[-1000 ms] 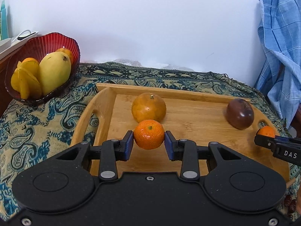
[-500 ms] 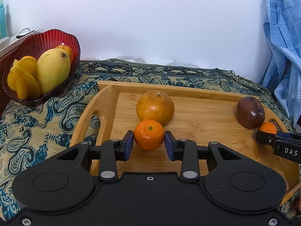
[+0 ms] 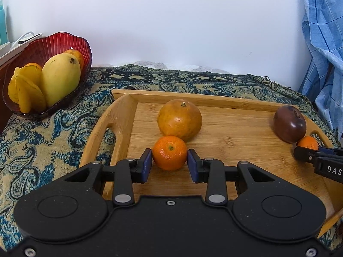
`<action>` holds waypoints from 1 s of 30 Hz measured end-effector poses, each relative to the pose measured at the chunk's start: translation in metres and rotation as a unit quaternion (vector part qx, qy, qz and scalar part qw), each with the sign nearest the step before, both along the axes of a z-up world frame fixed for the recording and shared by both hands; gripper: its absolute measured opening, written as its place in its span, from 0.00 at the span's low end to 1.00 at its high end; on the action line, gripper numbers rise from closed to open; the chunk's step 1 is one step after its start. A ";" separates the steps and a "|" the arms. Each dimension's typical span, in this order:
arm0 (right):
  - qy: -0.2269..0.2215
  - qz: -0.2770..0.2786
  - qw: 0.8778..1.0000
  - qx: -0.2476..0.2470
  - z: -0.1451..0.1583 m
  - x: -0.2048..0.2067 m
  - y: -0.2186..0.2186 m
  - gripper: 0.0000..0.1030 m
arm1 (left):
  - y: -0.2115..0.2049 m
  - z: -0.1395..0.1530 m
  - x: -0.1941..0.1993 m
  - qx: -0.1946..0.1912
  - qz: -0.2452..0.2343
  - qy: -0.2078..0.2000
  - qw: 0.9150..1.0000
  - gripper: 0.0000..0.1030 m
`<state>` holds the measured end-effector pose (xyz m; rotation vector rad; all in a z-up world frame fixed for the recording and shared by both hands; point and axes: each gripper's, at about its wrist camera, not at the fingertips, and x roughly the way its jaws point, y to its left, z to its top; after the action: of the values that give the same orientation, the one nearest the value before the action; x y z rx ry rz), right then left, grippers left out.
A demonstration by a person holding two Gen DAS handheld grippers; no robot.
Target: Organize fruits
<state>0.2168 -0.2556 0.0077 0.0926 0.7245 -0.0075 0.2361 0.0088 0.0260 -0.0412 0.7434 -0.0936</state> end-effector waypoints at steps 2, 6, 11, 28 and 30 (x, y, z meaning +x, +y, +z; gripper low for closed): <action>0.000 0.000 1.000 0.000 0.000 0.000 0.000 0.41 | 0.000 0.000 0.000 0.001 0.000 0.000 1.000 0.33; 0.000 0.000 1.000 0.000 0.000 0.000 0.000 0.41 | 0.000 0.000 0.000 0.004 -0.002 -0.002 1.000 0.33; 0.000 0.000 1.000 -0.002 0.000 0.000 0.000 0.41 | 0.000 -0.001 0.000 0.007 -0.004 -0.003 1.000 0.33; 0.000 0.003 1.000 -0.004 0.000 -0.001 0.001 0.42 | -0.001 -0.004 0.000 0.008 -0.003 0.000 1.000 0.33; 0.001 0.003 1.000 -0.003 0.000 -0.001 0.000 0.43 | -0.001 -0.004 0.000 0.010 -0.003 0.000 1.000 0.33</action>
<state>0.2158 -0.2553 0.0073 0.0840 0.7258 -0.0040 0.2362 0.0075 0.0224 -0.0210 0.7444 -0.0914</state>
